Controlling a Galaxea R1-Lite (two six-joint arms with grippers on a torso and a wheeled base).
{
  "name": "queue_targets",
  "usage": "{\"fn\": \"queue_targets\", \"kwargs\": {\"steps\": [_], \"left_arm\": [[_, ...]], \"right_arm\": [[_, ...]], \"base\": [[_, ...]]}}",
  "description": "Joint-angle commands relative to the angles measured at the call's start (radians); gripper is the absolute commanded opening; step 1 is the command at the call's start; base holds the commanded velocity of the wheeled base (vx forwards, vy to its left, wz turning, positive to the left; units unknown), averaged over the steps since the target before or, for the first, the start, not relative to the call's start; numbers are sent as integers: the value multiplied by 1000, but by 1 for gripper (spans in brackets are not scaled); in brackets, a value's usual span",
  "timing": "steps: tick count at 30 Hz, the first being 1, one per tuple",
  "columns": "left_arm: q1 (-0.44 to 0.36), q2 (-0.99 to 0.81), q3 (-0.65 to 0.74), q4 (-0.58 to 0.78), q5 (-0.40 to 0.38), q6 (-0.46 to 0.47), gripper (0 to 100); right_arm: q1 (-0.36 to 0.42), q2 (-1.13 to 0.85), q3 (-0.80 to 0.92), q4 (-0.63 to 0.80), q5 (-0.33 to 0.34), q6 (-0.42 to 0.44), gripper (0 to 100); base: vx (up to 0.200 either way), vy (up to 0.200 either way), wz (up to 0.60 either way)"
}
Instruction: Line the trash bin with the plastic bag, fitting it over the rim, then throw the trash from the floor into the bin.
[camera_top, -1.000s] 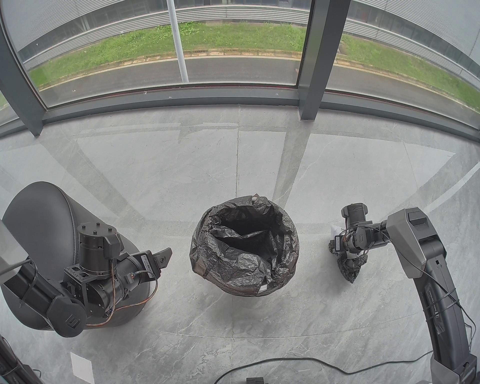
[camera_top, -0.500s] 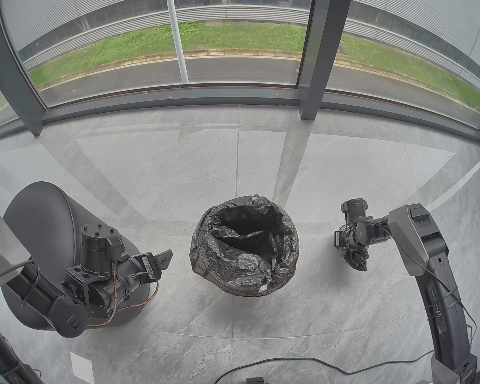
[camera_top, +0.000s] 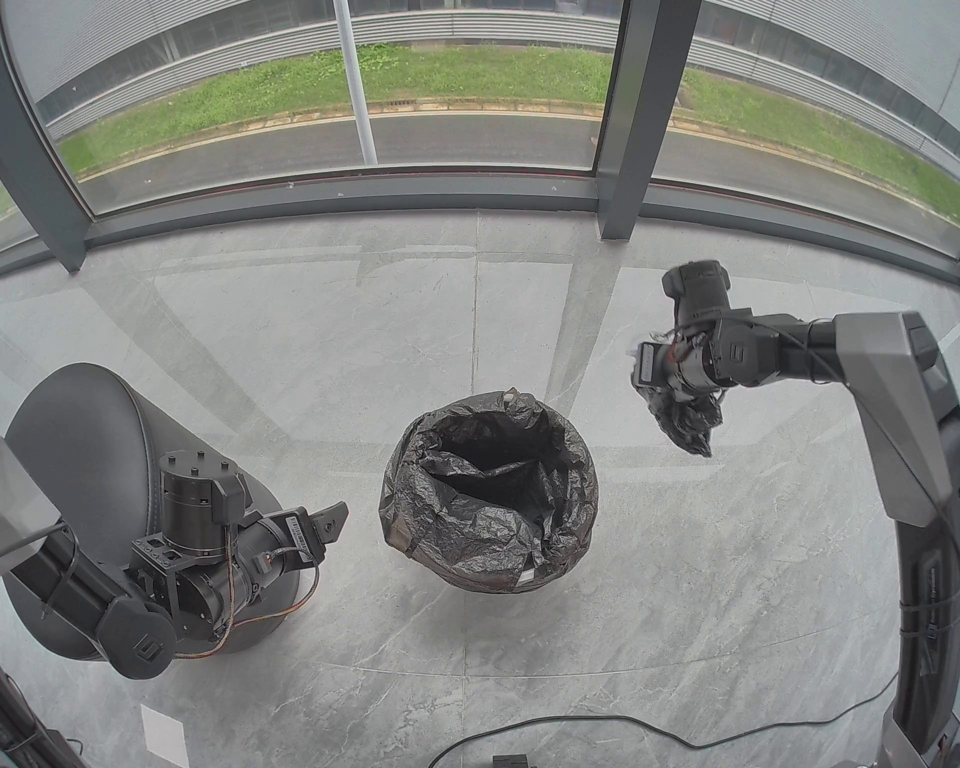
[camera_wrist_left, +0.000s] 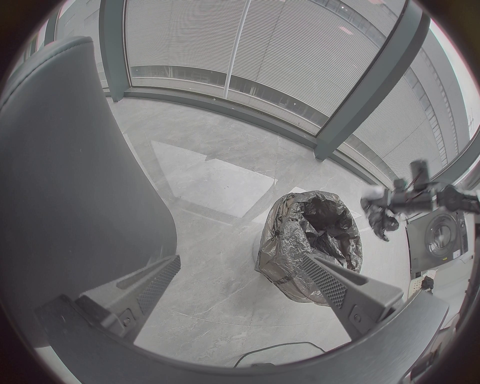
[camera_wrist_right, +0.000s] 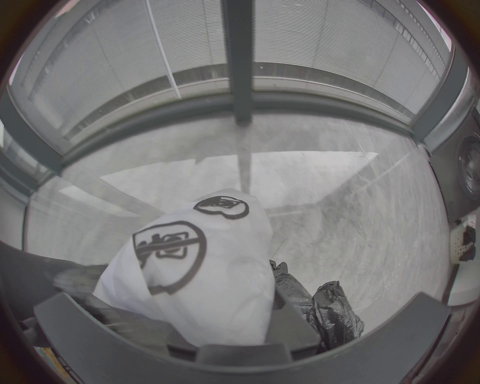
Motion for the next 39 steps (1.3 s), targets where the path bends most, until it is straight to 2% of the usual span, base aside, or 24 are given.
{"fn": "queue_targets", "kwargs": {"steps": [1, 2, 5, 8, 9, 11, 14, 22, 29, 39], "left_arm": [[-11, -6, 6, 0, 0, -1, 100], [-11, -6, 6, 0, 1, -1, 100], [-11, -18, 6, 0, 1, -1, 100], [-11, -27, 11, 0, 1, 1, 100], [-11, -29, 12, 0, 0, 1, 100], [-13, -32, 18, 0, 0, 1, 100], [-11, -32, 17, 0, -2, 1, 100], [-13, -34, 17, 0, -2, 1, 100], [-13, -32, 18, 0, -2, 1, 100], [-24, -30, 21, 0, -2, -1, 100]], "right_arm": [[298, -381, 134, 52, 1, 34, 0], [347, -397, 138, 52, 1, 40, 0], [428, -394, 157, 52, 3, 83, 0], [468, -345, 184, 49, 35, 116, 0], [468, -341, 186, 49, 37, 118, 0], [470, -259, 190, 47, 95, 172, 0], [468, -185, 183, 41, 110, 199, 0], [402, -59, 147, -92, 113, 165, 0], [382, 8, 66, -188, 104, 153, 0], [385, 25, 60, -191, 101, 155, 0]], "base": [[0, 0, 0], [0, 0, 0], [0, 0, 0], [0, 0, 0], [0, 0, 0], [0, 0, 0], [0, 0, 0], [0, 0, 0], [0, 0, 0], [0, 0, 0]]}}
